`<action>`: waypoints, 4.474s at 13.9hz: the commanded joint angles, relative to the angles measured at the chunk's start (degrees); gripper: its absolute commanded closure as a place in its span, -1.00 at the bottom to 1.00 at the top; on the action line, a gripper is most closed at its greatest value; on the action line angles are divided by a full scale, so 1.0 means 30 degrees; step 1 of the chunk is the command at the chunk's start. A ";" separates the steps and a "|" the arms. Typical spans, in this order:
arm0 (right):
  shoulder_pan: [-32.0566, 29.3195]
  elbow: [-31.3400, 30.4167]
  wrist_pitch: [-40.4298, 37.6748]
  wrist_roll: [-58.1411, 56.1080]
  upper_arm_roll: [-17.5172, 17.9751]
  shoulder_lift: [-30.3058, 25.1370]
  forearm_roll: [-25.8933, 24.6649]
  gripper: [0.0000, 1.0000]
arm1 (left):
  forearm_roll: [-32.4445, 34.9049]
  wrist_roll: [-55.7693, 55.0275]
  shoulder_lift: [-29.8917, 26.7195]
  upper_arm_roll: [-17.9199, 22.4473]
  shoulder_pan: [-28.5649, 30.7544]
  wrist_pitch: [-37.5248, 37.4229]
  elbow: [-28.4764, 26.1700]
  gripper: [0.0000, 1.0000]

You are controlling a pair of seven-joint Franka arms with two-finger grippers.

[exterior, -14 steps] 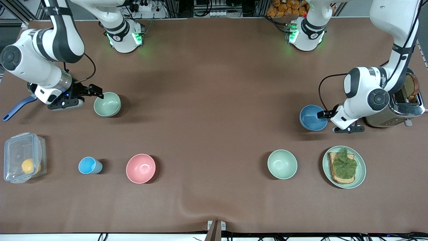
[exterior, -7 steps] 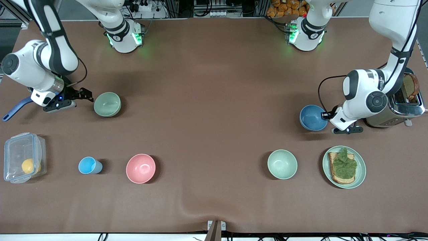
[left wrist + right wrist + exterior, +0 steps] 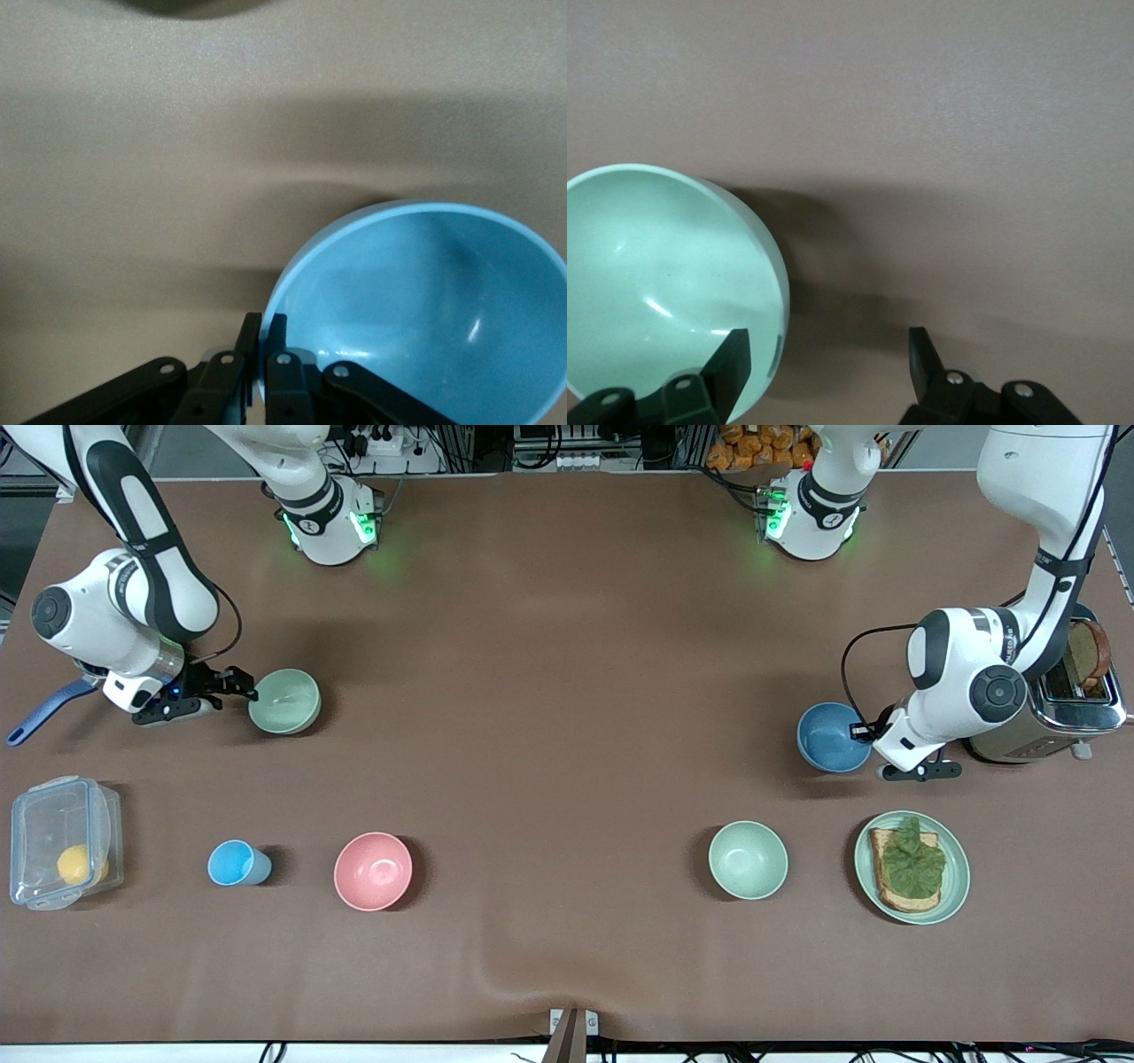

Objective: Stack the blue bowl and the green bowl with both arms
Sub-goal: 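Grasp the green bowl with the right gripper while the left grasps the blue, then carry the green bowl mid-table with the right gripper while the left carries the blue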

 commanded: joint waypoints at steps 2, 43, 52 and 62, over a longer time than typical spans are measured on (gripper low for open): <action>0.0221 -0.0283 -0.0017 0.0339 0.0026 -0.0203 0.0739 -0.35 | -0.0989 -0.0527 0.0669 -0.0432 -0.0035 0.0250 0.0487 1.00; 1.9551 0.8565 -0.0496 3.6514 0.0495 0.2663 0.4784 1.00 | -0.1903 -0.1935 -0.0298 -0.3183 -0.0123 -0.7339 0.7811 1.00; 2.2632 0.9470 0.4202 3.9769 0.0261 0.6445 0.4579 1.00 | -0.2665 -0.3309 -0.0504 -0.4504 -0.0239 -0.8745 0.9481 1.00; 2.4392 1.0176 0.4290 4.1118 -0.1351 0.7445 0.4696 -1.00 | -0.2665 -0.6066 -0.0417 -0.6556 -0.0269 -0.8951 1.0185 1.00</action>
